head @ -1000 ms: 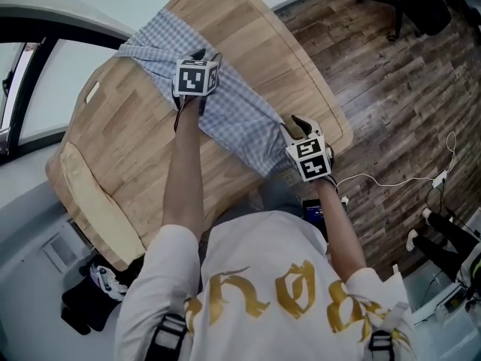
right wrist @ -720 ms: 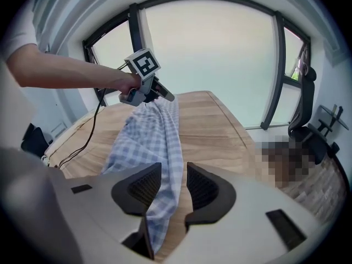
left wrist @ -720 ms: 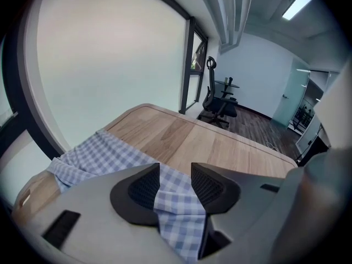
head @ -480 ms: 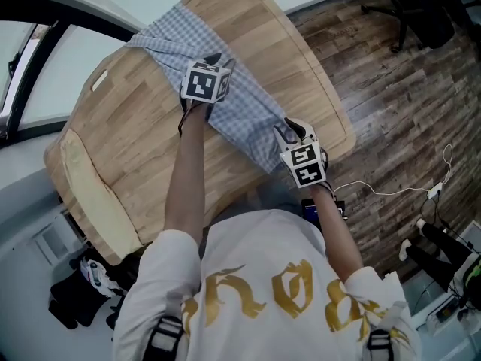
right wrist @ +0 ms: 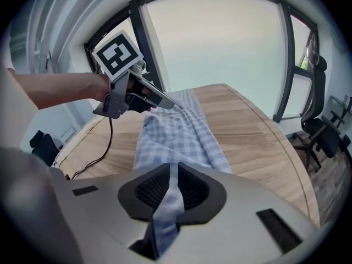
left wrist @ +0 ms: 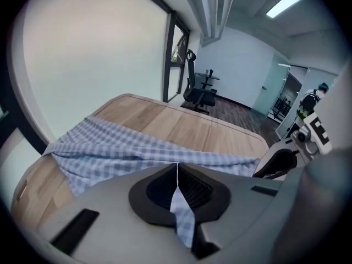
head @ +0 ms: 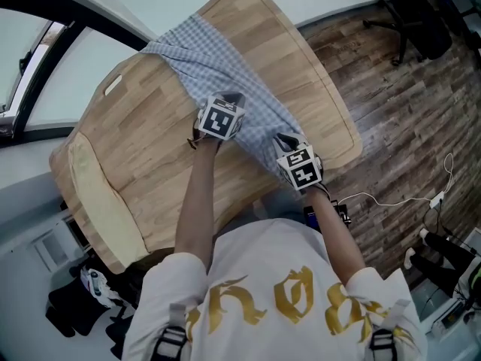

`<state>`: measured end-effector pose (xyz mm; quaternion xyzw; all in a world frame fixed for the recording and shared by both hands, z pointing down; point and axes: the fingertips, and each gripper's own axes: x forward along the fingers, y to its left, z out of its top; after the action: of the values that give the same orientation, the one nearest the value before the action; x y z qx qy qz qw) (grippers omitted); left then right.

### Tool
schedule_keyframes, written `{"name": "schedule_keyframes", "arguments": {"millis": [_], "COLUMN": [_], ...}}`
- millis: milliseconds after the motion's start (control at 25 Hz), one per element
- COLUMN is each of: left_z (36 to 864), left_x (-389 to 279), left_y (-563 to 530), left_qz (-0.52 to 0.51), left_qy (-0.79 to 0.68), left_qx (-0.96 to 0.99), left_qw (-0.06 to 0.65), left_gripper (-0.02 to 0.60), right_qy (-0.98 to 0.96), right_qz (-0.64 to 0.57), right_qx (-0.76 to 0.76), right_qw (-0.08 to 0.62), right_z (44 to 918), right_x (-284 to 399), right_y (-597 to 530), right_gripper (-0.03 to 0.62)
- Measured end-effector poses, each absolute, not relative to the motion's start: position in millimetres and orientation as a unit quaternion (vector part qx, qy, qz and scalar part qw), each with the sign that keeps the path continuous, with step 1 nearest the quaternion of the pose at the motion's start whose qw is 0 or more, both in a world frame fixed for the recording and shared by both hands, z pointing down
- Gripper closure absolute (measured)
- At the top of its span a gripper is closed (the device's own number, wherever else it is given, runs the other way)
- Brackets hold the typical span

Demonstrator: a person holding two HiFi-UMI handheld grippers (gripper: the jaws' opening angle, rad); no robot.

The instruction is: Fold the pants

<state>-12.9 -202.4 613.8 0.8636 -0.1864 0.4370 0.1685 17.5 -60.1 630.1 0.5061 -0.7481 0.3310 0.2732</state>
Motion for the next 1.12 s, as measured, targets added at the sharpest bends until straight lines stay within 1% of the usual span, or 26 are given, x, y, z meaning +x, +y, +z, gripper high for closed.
{"name": "schedule_keyframes", "arguments": {"millis": [160,280,480,520,680,920,1120], "left_z": [606.4,600.3,595.9,597.2,608.7,619.7,616.5], "left_x": [-30.4,-43.6,-57.3,-58.9,-63.7,-77.5,-87.5], "left_y": [-199.2,-196.8,-177.9,-171.2,-139.1,-108.4,-102.3], "left_qz": [0.419,0.418,0.43,0.435,0.46,0.47,0.472], "left_qy": [-0.204,-0.206,-0.17,-0.157,-0.111,-0.098,-0.093], "left_qx": [0.866,0.867,0.87,0.868,0.86,0.854,0.854], "left_qw": [0.181,0.177,0.174,0.179,0.193,0.2,0.201], "left_gripper": [0.538,0.538,0.538,0.538,0.538,0.538,0.538], "right_qy": [-0.759,-0.76,-0.729,-0.724,-0.714,-0.705,-0.693], "right_qz": [0.339,0.321,0.357,0.354,0.342,0.35,0.357], "right_qx": [0.495,0.498,0.499,0.503,0.511,0.531,0.536], "right_qw": [0.253,0.267,0.303,0.311,0.335,0.314,0.325], "right_z": [634.4,644.1,677.0,680.6,678.3,682.5,678.5], "right_x": [-4.1,-11.6,-15.2,-14.7,-16.1,-10.2,-4.7], "right_y": [-71.7,-82.4,-69.0,-65.4,-55.3,-32.3,-0.6], "right_gripper": [0.528,0.528,0.529,0.555,0.56,0.56,0.56]}}
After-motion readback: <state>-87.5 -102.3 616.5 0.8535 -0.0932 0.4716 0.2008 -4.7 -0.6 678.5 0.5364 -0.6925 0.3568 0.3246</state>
